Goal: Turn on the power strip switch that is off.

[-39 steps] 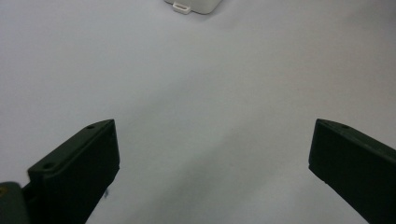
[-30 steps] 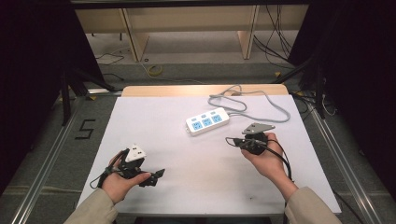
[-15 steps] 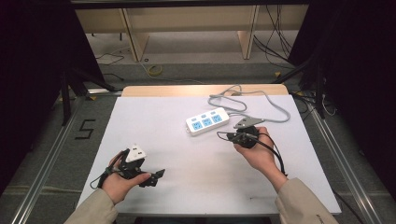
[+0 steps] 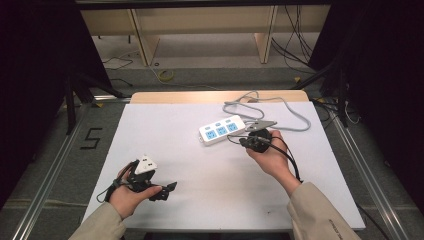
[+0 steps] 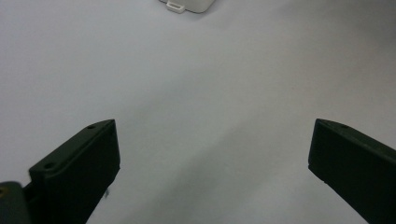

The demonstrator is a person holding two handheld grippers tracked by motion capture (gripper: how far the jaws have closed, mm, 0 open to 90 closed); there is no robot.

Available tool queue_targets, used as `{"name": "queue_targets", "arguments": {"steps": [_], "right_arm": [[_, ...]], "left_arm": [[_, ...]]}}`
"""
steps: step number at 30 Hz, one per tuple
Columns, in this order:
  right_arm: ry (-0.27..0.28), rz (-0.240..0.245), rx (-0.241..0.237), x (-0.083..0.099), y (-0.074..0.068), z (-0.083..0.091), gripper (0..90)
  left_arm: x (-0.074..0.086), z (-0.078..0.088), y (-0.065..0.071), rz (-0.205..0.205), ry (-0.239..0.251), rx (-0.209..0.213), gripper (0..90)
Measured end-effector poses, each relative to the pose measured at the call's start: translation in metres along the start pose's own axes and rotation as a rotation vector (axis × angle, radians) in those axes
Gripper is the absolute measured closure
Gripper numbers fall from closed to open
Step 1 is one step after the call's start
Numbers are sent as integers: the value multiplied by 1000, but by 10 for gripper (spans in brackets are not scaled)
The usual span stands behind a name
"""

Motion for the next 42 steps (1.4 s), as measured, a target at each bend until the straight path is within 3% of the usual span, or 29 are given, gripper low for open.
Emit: {"name": "queue_targets", "arguments": {"steps": [21,42], "right_arm": [[-2,5,10,-35,0,-23,900],[-36,6,22,-43,-2,-46,900]], "left_arm": [[0,-1,1,-2,4,4,21],[0,-1,2,-4,2,9,24]]}}
Point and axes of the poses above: each handheld gripper's, and its own axes: z roughly backward along the jaws, x roughly out of its underside, y roughly to its right, the point moved 4 cm from there along -z, roughly forward along the jaws, and after that the axes turned 15 degrees about x, right-handed, at the moved point
